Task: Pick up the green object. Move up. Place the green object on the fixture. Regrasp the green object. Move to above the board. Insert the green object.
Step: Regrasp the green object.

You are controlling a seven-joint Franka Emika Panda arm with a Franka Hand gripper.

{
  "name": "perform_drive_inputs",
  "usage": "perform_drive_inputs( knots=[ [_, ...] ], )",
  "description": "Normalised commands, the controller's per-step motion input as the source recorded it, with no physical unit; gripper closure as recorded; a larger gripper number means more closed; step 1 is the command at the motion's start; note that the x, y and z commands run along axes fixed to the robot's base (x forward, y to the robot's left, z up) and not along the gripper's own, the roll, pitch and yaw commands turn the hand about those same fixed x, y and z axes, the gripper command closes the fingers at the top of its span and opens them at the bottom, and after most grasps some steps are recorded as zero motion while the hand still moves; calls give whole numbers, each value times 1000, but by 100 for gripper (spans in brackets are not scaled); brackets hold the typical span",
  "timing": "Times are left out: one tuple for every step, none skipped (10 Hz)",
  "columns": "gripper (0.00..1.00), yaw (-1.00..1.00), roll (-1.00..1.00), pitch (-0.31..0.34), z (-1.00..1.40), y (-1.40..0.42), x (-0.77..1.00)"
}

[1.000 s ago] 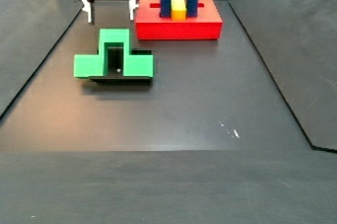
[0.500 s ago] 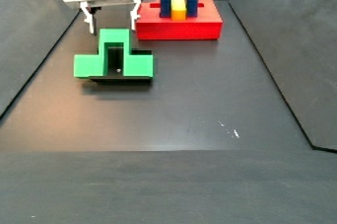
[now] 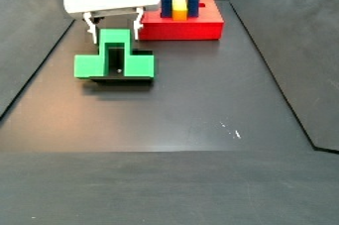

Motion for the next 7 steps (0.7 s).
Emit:
perform_drive_inputs(
  knots=[
    [0,0,0,0,0,0,0],
    [100,0,0,0,0,0,0],
    [100,0,0,0,0,0,0],
    [100,0,0,0,0,0,0],
    [100,0,0,0,0,0,0],
    [100,0,0,0,0,0,0],
    [100,0,0,0,0,0,0]
  ],
)
